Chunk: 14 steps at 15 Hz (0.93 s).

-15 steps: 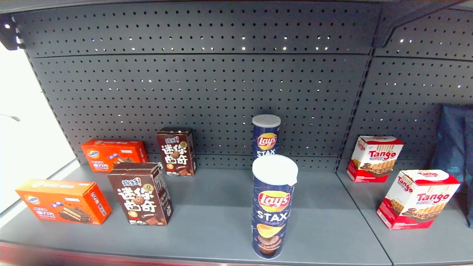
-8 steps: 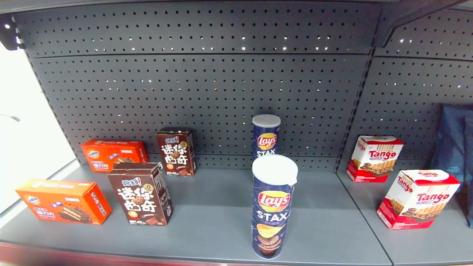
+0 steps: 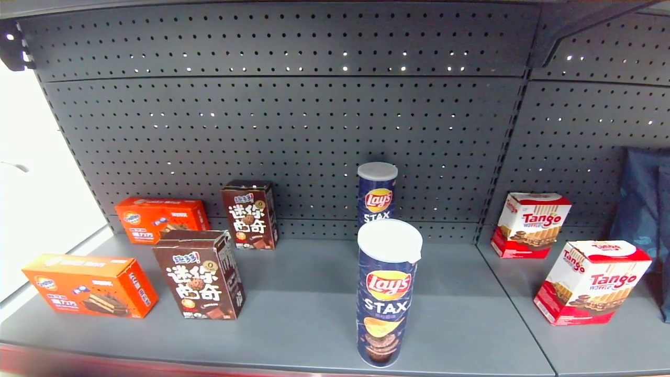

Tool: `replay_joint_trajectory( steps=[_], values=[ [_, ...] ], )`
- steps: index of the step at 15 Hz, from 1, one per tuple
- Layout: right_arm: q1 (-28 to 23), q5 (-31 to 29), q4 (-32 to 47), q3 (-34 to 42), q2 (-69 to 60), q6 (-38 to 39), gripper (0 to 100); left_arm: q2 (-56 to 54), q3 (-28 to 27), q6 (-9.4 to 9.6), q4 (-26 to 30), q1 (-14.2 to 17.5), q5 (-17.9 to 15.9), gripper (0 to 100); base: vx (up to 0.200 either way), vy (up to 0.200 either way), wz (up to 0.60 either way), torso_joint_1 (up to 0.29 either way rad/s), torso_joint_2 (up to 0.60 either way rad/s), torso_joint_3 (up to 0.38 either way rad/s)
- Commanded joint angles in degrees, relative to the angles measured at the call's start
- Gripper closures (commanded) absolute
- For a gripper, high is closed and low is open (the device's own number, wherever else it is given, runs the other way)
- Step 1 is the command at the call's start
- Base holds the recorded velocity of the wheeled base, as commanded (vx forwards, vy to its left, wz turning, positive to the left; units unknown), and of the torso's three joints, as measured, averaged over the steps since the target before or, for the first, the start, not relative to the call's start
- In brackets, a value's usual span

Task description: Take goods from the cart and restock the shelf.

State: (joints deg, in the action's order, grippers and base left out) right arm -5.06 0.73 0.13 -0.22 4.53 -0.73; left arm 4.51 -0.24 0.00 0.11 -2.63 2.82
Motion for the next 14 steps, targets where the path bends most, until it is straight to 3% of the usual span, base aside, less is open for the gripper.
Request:
replay_joint_trajectory(
  steps=[1,3,5,6,14],
  values=[
    [-1.2,0.0,-0.1,0.2,1.7,0.0,0,0.1,0.0,0.0,0.0,0.0,0.0,0,0.0,0.0,0.0,0.0,0.0,0.0],
    [-1.1,0.0,-0.1,0.2,1.6,0.0,0,0.1,0.0,0.0,-0.1,0.0,-0.4,0,0.0,0.0,0.0,0.0,0.0,0.0],
    [6.5,0.1,-0.1,0.1,-3.0,0.2,0,0.1,0.1,-0.09,-0.1,0.0,-0.4,0,0.0,0.0,0.0,0.0,0.0,0.0],
    [4.7,0.1,-0.3,0.2,-4.4,0.3,0,0.1,0.0,-0.09,0.0,0.0,-0.4,0,0.0,0.0,0.0,0.0,0.0,0.0],
    [5.0,0.0,-0.4,0.2,-4.4,0.1,0,-0.2,0.0,-0.18,0.0,0.3,0.1,0,0.0,0.0,0.0,0.0,0.0,0.0]
  ],
)
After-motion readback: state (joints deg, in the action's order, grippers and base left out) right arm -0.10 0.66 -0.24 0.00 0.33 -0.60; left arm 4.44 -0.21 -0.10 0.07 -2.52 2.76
